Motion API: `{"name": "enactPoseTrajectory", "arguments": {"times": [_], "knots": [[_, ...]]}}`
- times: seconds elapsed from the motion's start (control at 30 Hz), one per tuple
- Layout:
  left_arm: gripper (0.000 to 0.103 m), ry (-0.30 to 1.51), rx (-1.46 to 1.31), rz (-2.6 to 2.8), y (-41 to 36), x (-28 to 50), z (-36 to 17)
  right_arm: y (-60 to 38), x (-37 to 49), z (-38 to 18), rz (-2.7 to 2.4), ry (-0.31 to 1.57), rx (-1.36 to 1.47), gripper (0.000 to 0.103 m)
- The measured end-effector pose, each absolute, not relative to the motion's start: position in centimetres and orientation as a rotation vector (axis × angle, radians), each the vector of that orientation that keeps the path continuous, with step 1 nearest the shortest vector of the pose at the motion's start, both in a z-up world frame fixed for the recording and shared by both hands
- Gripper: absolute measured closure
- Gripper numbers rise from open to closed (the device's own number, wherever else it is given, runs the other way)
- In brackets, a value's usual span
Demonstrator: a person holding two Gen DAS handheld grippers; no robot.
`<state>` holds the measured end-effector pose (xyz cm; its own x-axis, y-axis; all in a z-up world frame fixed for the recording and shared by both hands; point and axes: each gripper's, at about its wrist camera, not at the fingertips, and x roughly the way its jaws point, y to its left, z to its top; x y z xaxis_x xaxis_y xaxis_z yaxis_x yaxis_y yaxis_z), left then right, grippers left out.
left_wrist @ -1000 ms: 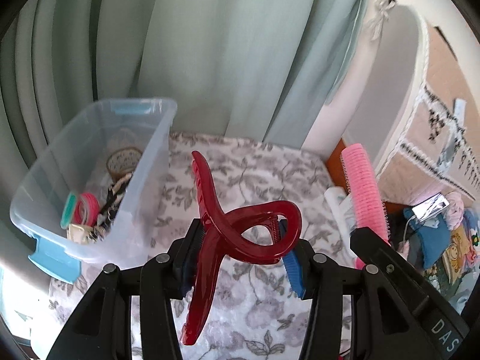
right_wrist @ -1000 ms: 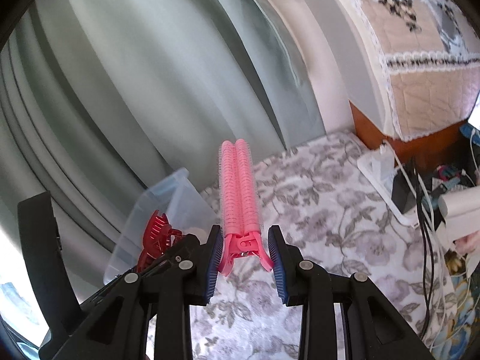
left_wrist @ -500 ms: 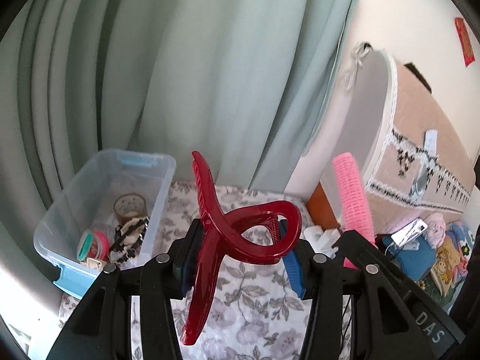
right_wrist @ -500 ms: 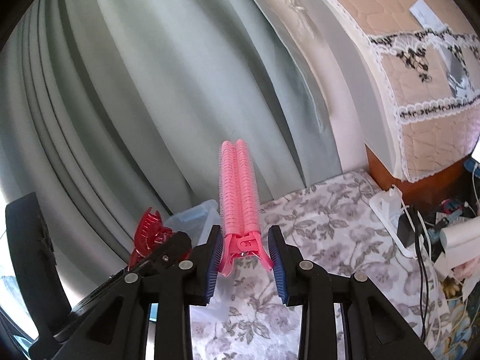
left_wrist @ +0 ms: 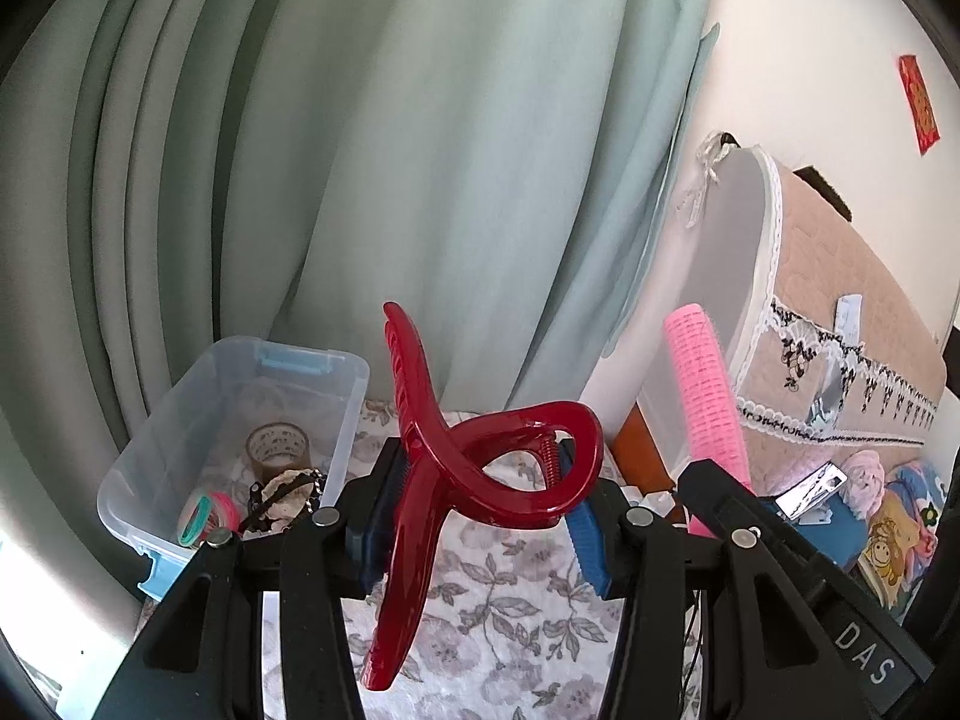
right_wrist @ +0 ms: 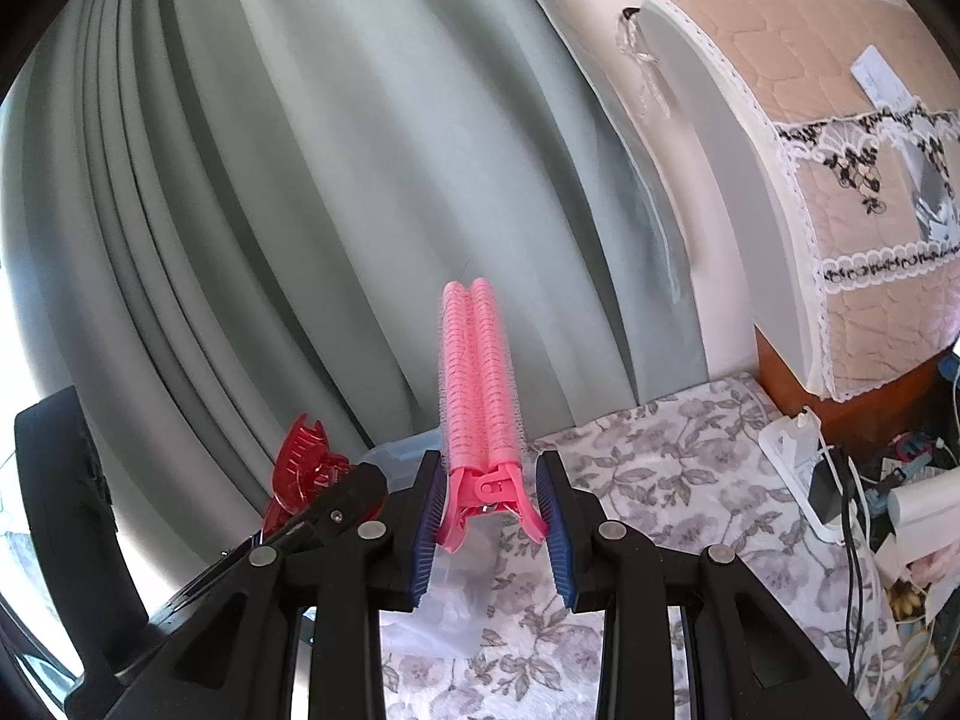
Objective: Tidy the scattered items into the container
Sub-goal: 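Lift the claw clip and pink roller and carry both over the clear box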
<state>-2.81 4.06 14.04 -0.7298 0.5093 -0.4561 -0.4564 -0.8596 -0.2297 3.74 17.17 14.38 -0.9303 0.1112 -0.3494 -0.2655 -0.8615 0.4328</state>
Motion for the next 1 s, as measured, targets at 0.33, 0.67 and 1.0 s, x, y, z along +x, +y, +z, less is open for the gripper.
{"name": "enactPoseTrajectory", "arguments": {"times": [0.33,0.67,1.0], "knots": [[0.052,-0.177,-0.716,2.525,2.8,-3.8,13.9,16.4,2.6,14.4,2.832,0.686,-0.494,0.069],[0.052,-0.237,-0.754,2.521,0.3,-5.5,12.7,14.9,0.6,13.8,2.859,0.629,-0.573,0.069],[0.052,-0.325,-0.824,2.542,-2.9,-8.0,10.5,12.9,-2.7,12.4,2.89,0.573,-0.675,0.069]]}}
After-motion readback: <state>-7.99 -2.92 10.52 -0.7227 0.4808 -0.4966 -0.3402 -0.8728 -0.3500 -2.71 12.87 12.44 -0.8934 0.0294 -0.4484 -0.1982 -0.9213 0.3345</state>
